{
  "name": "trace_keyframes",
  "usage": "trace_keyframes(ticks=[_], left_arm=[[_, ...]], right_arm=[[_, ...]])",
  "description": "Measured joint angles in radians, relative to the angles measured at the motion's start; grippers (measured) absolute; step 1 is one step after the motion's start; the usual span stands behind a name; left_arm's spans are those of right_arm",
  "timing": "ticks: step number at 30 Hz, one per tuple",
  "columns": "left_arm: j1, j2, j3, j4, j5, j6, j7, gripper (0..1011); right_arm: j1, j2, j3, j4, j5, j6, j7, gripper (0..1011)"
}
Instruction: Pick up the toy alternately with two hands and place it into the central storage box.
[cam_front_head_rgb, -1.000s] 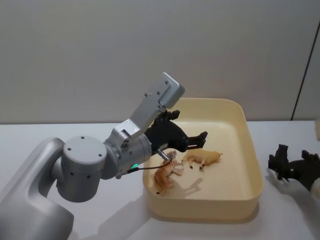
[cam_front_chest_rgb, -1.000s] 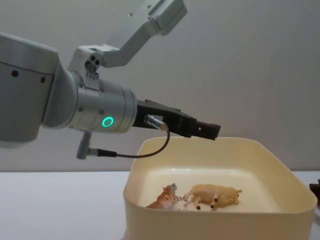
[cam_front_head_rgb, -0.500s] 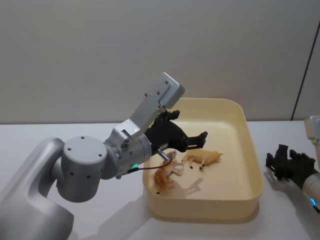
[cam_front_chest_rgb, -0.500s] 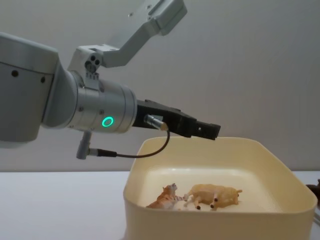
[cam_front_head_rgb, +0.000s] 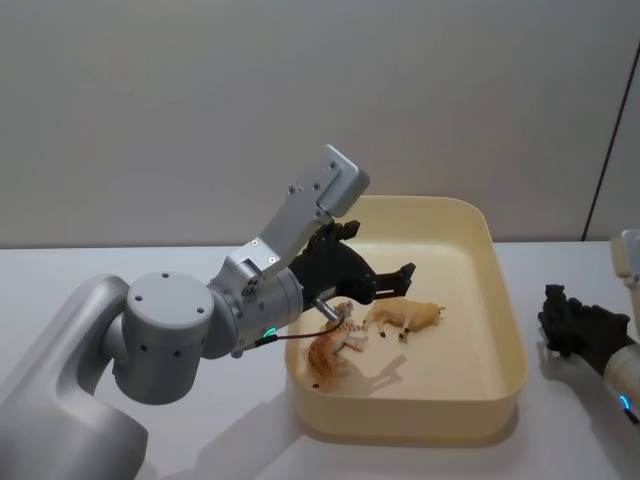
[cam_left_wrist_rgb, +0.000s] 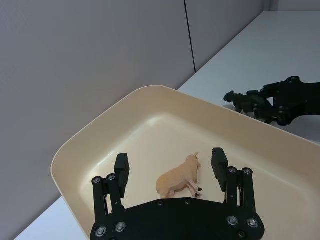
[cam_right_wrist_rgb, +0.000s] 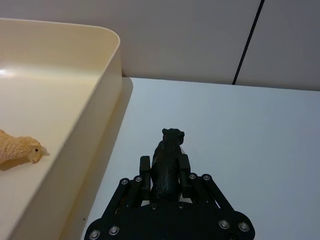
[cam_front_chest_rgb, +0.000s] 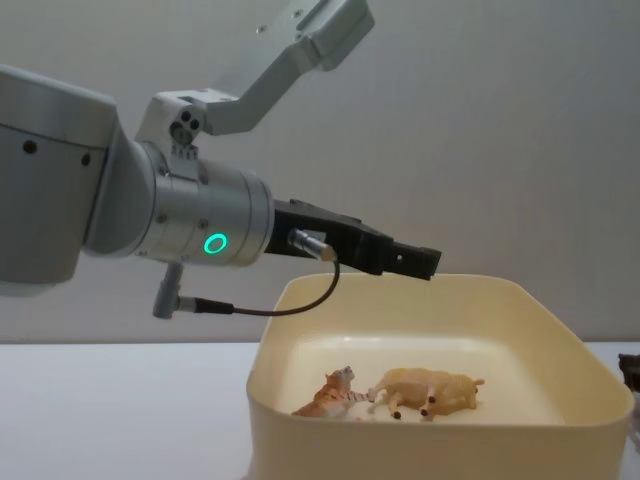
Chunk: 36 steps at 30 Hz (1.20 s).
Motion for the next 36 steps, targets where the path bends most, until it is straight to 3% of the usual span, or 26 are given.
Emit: trace_keyframes(ticks=[18, 28, 36], left_arm=[[0.000, 0.000, 0.000, 0.000, 0.000, 0.000, 0.000, 1001], [0.000, 0.000, 0.000, 0.000, 0.000, 0.000, 0.000, 1001], [0.000, 0.000, 0.000, 0.000, 0.000, 0.000, 0.000, 1001]], right_arm=[[-0.020, 0.004, 0.024, -0.116, 0.055, -0.086, -0.032, 306], [0.002, -0.004, 0.020, -0.176, 0.078, -0.078, 0.030, 306], [0.043, -0.039, -0.014, -0.171, 0.066, -0.046, 0.106, 306]])
